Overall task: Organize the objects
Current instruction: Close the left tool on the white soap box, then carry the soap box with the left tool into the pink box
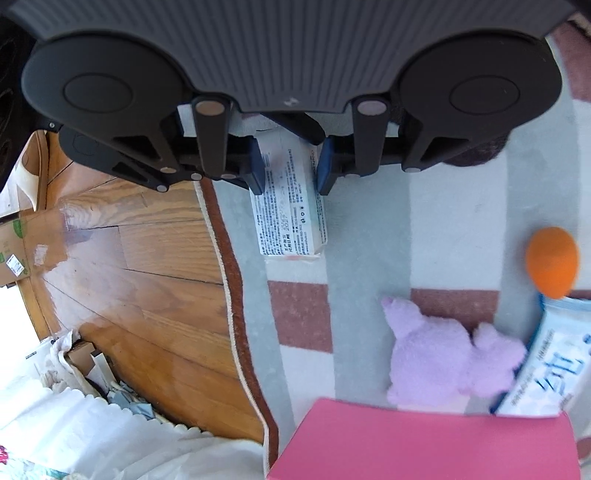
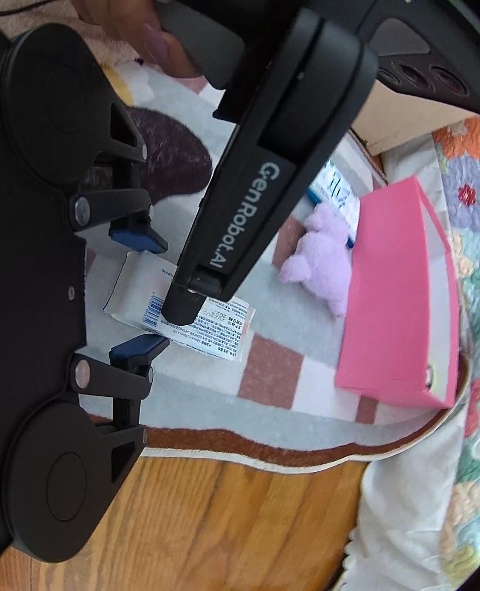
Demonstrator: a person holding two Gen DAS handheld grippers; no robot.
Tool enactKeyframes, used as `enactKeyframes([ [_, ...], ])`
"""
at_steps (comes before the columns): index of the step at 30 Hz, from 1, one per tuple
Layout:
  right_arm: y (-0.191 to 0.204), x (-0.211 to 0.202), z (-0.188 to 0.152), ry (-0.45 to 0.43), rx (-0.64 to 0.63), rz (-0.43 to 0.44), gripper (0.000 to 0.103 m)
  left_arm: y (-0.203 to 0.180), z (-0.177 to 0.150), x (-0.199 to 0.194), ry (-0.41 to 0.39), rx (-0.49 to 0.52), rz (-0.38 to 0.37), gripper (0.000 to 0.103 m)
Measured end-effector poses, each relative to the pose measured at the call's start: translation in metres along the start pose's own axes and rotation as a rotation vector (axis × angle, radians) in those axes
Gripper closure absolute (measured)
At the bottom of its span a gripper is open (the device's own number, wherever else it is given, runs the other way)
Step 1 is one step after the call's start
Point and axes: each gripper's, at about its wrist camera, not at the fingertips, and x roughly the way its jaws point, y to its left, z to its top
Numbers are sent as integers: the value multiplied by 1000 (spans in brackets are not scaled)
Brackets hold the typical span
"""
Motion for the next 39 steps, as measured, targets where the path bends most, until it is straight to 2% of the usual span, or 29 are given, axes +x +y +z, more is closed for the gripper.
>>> enactKeyframes([
  [7,21,-29,17,-56,-131,12,50,-12,0,-47,-58,35,34,74],
  [14,34,-66,45,-135,-325,37,50,-16,9,-98,-138,7,8,74],
  [20,49,-84,78,-165,-406,58,50,-13,20,-133,-210,-18,0,72],
  [28,76,-86,112,-125,-491,66,50,5,37,-165,-199,-62,-7,72],
  [33,85,-88,138,-70,-501,78,50,15,52,-180,-166,-51,-35,71],
  [39,93,-83,183,-10,-456,81,51,31,81,-196,-186,-22,-51,69],
])
